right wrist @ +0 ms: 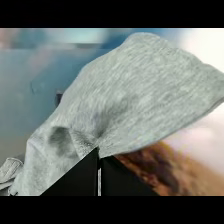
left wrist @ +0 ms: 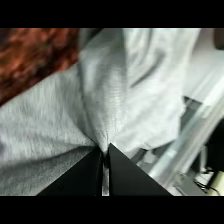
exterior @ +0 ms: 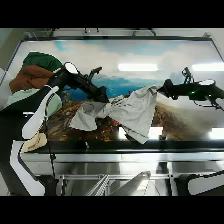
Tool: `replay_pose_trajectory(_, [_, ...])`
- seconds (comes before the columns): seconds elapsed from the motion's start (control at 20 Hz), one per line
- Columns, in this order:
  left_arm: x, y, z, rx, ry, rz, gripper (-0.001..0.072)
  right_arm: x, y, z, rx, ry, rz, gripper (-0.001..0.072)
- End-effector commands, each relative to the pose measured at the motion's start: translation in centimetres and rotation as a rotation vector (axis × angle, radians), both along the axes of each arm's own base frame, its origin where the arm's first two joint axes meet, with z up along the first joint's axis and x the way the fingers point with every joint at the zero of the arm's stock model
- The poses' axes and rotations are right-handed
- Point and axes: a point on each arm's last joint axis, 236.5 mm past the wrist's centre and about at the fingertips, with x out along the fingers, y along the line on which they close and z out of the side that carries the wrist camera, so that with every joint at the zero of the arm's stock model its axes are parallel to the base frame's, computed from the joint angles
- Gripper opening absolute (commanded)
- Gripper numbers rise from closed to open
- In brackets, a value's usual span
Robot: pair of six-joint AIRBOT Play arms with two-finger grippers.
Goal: Fold the shirts.
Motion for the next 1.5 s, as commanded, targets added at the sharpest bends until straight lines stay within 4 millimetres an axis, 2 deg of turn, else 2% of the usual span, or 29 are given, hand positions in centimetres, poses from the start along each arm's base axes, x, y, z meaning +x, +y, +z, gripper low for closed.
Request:
replay_pose_trajectory(0.0, [0.6, -0.8, 8.4, -0.233, -0.001, -0.036, 0.0026, 0.0, -2.4, 5.4, -0.041, -0.115, 0.004, 0.0013])
replay_pose_trajectory(0.1, [0.9, -0.3, 15.0, -0.411, -0.032, -0.051, 0.0015, -0.4, -4.3, 10.9, -0.065, -0.216, -0.005, 0.0013])
replay_pose_trajectory(0.25, [0.7, 1.8, 23.9, -0.561, -0.167, -0.032, 0.0015, -2.8, -5.3, 20.8, -0.128, -0.406, 0.026, 0.0013])
replay_pose_trajectory(0.3, [0.0, 2.8, 26.6, -0.587, -0.220, -0.024, 0.0015, -4.2, -5.1, 24.8, -0.168, -0.491, 0.034, 0.0013])
replay_pose_trajectory(0.35, [-1.0, 3.8, 29.0, -0.602, -0.274, -0.024, 0.0016, -5.5, -4.8, 27.9, -0.205, -0.567, 0.037, 0.0013])
replay_pose_trajectory(0.5, [-6.1, 6.3, 35.8, -0.648, -0.421, -0.067, 0.0018, -11.4, -3.2, 37.4, -0.332, -0.805, 0.013, 0.0013])
replay_pose_trajectory(0.6, [-10.1, 7.4, 39.0, -0.664, -0.492, -0.102, 0.0019, -15.5, -2.2, 43.0, -0.421, -0.971, -0.045, 0.0013])
replay_pose_trajectory(0.65, [-11.5, 7.9, 40.0, -0.654, -0.526, -0.098, 0.0019, -17.5, -2.1, 45.6, -0.481, -1.055, -0.090, 0.0013])
replay_pose_trajectory(0.7, [-12.4, 8.4, 40.6, -0.647, -0.555, -0.079, 0.0019, -19.2, -2.0, 47.6, -0.536, -1.122, -0.129, 0.0013])
replay_pose_trajectory(0.8, [-12.2, 10.0, 40.8, -0.619, -0.591, 0.011, 0.0021, -20.9, -1.9, 49.1, -0.579, -1.175, -0.164, 0.0013])
replay_pose_trajectory(0.85, [-11.6, 10.7, 40.4, -0.617, -0.583, 0.065, 0.0028, -21.0, -1.6, 48.7, -0.559, -1.156, -0.150, 0.0013])
replay_pose_trajectory(0.9, [-10.9, 11.7, 39.4, -0.615, -0.563, 0.120, 0.0028, -20.4, -1.2, 47.4, -0.527, -1.106, -0.115, 0.0013])
replay_pose_trajectory(0.95, [-10.2, 12.6, 37.9, -0.615, -0.528, 0.162, 0.0027, -19.4, -1.0, 45.2, -0.481, -1.026, -0.071, 0.0013])
replay_pose_trajectory(1.0, [-9.6, 13.2, 36.2, -0.620, -0.481, 0.194, 0.0027, -18.2, -1.0, 42.7, -0.435, -0.940, -0.033, 0.0013])
replay_pose_trajectory(1.1, [-8.4, 14.1, 31.7, -0.615, -0.381, 0.249, 0.0028, -15.5, -0.7, 36.2, -0.332, -0.746, 0.058, 0.0013])
replay_pose_trajectory(1.25, [-6.6, 15.0, 22.0, -0.519, -0.183, 0.311, 0.0027, -12.1, 0.5, 25.7, -0.193, -0.489, 0.133, 0.0014])
replay_pose_trajectory(1.3, [-6.3, 15.2, 18.7, -0.482, -0.124, 0.323, 0.0028, -11.1, 0.5, 21.5, -0.173, -0.395, 0.136, 0.0014])
replay_pose_trajectory(1.45, [-5.4, 17.0, 7.9, -0.342, 0.086, 0.423, 0.0031, -8.0, -0.8, 9.7, -0.180, -0.167, 0.081, 0.0016])
